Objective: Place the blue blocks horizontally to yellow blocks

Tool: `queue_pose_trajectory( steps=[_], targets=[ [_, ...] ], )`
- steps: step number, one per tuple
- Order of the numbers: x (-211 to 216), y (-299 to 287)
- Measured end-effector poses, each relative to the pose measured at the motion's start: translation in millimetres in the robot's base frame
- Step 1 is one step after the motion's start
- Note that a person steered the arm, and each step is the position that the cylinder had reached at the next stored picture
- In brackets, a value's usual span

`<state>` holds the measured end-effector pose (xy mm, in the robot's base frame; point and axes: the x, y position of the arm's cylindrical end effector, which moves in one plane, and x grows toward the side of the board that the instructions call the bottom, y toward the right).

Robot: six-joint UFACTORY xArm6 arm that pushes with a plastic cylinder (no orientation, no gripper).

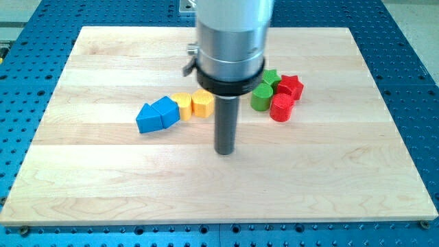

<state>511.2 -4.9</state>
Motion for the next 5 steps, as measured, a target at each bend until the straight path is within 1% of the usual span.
queue_pose_trajectory(
  steps=[2,3,4,5],
  targets=[
    [0,-86],
    [-2,-108],
    [-7,-108],
    [-7,-92]
  ],
)
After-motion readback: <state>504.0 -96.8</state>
